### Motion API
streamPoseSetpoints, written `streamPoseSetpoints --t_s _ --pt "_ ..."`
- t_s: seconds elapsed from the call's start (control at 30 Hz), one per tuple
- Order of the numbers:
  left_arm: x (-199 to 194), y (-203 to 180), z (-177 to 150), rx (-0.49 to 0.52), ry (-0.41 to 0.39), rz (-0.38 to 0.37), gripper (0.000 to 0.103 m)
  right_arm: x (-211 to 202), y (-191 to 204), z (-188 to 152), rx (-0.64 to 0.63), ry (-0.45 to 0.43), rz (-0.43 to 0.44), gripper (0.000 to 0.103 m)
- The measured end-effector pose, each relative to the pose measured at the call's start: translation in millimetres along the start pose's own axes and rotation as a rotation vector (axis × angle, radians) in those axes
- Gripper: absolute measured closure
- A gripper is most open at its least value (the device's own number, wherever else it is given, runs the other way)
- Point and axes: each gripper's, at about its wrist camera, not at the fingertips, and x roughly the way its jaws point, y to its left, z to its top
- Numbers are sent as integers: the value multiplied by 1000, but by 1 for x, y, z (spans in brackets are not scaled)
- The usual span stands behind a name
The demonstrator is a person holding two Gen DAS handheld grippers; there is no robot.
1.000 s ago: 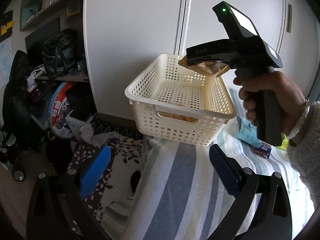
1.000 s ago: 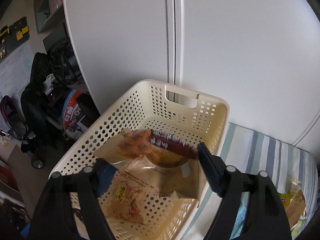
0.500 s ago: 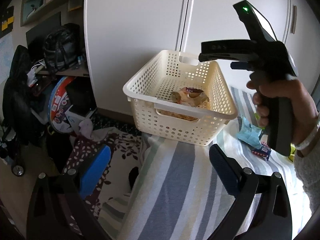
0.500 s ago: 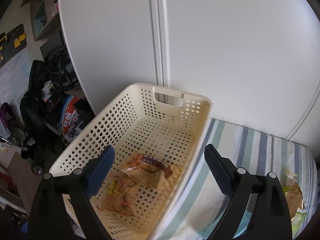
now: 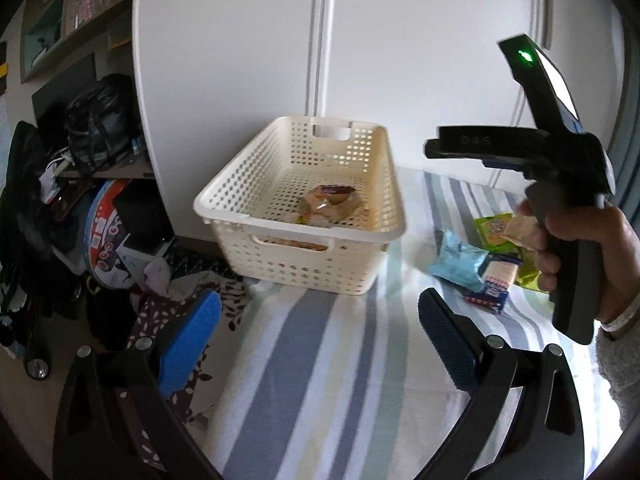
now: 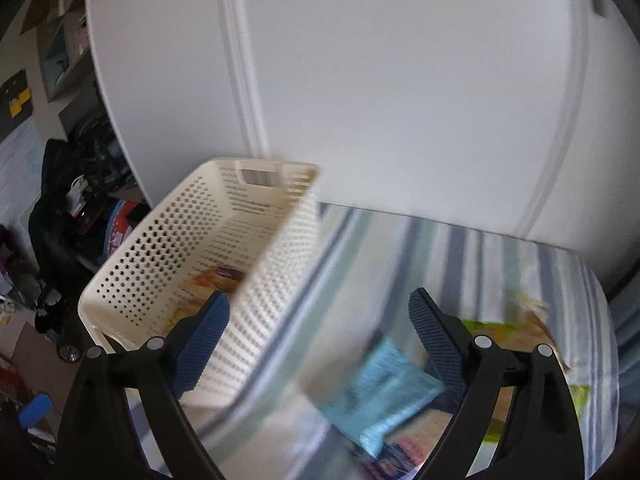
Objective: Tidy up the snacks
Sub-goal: 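Move both tools back over the remaining snacks, then grasp the yellow bar with the right tool while left grasps the brown bag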
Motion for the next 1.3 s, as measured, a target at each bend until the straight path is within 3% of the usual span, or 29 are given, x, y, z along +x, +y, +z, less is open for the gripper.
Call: streamPoseSetpoints --t_s 0.27,0.5,0.73,1.03,1.17,1.3 --pt "-16 -34 4 57 -19 -41 3 -51 -73 -46 41 -1 -80 10" --pt "-29 -66 -1 87 -16 -87 3 -86 -161 -117 134 86 -234 9" --pt "-49 -96 -10 136 -24 -114 3 -98 -223 -160 246 156 -301 9" --pt "-80 -94 -20 147 -49 -109 3 -65 -225 -171 301 237 -258 10" --pt "-88 -81 -26 129 -52 -105 3 -49 -219 -170 274 278 -291 14" --pt "-95 -64 -29 102 -63 -100 3 -43 -216 -170 271 304 -338 28"
